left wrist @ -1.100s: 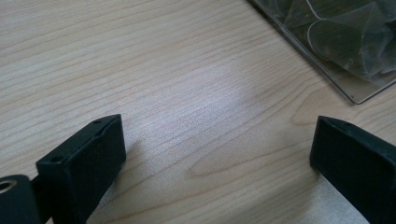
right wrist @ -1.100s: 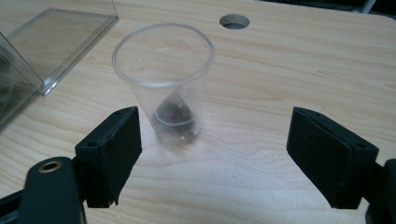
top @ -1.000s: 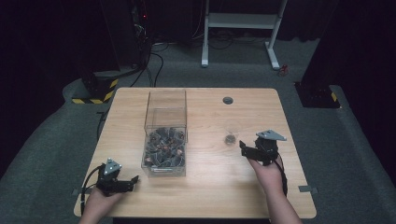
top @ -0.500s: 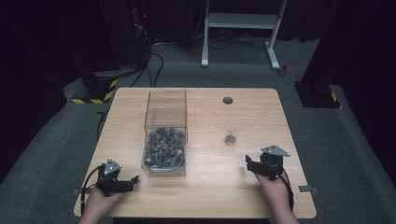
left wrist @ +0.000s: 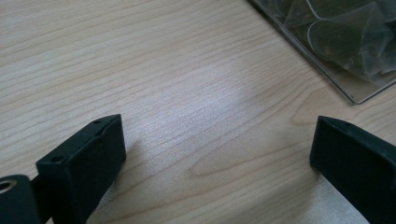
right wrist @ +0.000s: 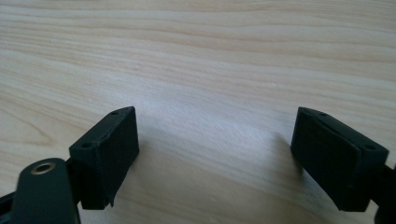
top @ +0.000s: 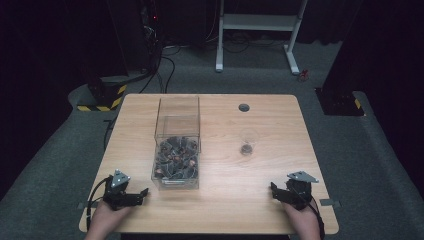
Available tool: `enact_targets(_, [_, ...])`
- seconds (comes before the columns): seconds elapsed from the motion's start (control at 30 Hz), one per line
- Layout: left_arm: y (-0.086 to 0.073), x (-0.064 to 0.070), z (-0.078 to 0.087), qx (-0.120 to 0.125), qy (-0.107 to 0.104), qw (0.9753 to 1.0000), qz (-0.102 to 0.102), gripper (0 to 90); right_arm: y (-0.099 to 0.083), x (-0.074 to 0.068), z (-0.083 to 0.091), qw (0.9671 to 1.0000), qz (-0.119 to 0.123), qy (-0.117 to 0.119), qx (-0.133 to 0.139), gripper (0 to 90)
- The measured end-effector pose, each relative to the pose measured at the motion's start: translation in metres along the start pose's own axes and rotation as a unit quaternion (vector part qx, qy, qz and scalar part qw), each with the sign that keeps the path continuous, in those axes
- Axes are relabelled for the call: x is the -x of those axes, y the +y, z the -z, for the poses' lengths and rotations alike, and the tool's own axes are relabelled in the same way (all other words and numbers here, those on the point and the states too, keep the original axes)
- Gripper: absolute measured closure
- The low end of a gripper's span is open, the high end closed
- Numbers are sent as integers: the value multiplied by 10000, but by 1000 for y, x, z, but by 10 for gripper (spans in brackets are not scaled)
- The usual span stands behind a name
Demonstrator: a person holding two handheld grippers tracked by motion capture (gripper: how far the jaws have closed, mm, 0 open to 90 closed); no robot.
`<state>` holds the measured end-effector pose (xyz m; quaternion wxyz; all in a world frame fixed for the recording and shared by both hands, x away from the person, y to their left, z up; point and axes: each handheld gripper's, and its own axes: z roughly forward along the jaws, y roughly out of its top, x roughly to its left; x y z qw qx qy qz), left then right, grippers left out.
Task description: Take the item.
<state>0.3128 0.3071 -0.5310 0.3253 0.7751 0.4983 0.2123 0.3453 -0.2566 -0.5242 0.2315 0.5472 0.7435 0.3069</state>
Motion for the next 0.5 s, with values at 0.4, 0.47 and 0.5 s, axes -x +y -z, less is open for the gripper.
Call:
enact_targets(0.4, [0,0,0,14,1,10000,19,38,0,-3,0,9996,-185,-192,-33,125])
enact_targets(0.47, [0,0,0,16,5,10000,23,38,0,-4,0,9995,-221,-237,-33,127])
enact_targets(0.5, [0,0,0,17,14,10000,32,39,0,-4,0,9994,-229,-244,-35,127])
